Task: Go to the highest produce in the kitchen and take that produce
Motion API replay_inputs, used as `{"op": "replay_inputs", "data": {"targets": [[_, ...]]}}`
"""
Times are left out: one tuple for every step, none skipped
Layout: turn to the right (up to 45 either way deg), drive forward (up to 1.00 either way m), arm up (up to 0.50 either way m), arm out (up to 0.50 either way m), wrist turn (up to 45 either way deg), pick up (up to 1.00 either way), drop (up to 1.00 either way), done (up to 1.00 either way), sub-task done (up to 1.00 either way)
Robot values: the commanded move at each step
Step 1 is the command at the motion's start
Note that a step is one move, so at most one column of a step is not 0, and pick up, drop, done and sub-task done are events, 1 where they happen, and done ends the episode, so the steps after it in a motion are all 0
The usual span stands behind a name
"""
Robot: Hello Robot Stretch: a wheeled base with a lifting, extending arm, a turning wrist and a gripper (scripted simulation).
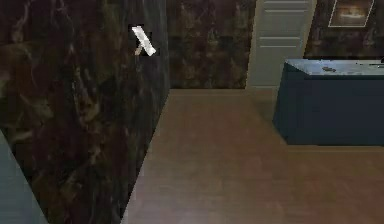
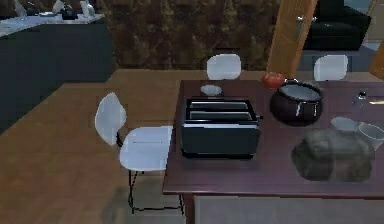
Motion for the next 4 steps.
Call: {"op": "replay_inputs", "data": {"targets": [[12.0,0.0,0.0,0.0,0.0,0.0,0.0,0.0,0.0],[0.0,0.25,0.0,0.0,0.0,0.0,0.0,0.0,0.0],[30.0,0.0,0.0,0.0,0.0,0.0,0.0,0.0,0.0],[0.0,0.95,0.0,0.0,0.0,0.0,0.0,0.0,0.0]]}}
